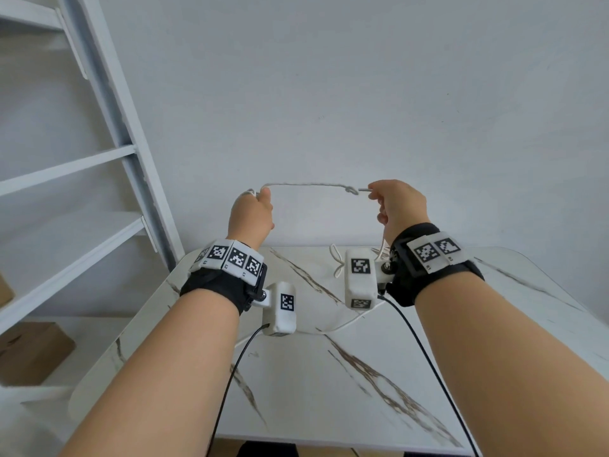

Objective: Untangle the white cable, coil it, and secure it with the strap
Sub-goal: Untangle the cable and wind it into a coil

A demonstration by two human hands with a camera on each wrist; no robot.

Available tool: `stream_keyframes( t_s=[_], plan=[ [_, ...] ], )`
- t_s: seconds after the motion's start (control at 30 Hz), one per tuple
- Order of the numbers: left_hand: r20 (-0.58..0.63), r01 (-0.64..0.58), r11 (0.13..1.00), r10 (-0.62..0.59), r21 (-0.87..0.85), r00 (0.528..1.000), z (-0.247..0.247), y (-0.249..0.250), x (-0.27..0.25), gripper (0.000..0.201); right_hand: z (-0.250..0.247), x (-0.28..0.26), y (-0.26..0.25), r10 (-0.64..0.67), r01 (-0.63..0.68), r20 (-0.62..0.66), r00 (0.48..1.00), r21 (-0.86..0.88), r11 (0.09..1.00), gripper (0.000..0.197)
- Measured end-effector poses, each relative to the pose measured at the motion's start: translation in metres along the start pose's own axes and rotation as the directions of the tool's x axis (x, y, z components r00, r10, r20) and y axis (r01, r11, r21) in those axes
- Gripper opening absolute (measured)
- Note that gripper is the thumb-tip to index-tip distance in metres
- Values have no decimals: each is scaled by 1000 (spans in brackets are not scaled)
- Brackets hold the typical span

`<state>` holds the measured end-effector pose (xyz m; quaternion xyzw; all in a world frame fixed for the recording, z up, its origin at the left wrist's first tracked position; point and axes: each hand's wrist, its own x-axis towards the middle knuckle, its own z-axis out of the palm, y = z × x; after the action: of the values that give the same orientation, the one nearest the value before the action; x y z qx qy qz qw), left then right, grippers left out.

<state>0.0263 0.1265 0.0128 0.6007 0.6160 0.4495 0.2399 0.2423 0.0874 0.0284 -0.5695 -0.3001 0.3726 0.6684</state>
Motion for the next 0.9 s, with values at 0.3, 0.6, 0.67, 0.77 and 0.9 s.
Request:
stream_keyframes(
  t_s=[0.3, 0.6, 0.67, 0.77, 0.9],
  plan=[
    [12, 101, 985, -100, -137, 995, -1, -4, 2, 53, -18, 10, 11, 30, -30, -1, 1000, 60, 998, 15],
    [174, 169, 984, -155, -64, 972, 4, -6, 3, 57, -7, 2, 29, -287, 329, 162, 944, -421, 845, 6],
    [241, 213, 977, -200, -29, 950, 6, -6, 0, 58, -4, 1, 29, -309, 364, 197, 930, -415, 834, 6],
    [361, 222, 975, -207, -1, 909, 8, -4, -7, 57, 3, 2, 28, -262, 320, 194, 945, -400, 859, 30],
    [543, 227, 973, -168, -43, 823, 10, 2, -11, 54, 11, 5, 26, -235, 272, 136, 962, -495, 825, 36]
  ],
)
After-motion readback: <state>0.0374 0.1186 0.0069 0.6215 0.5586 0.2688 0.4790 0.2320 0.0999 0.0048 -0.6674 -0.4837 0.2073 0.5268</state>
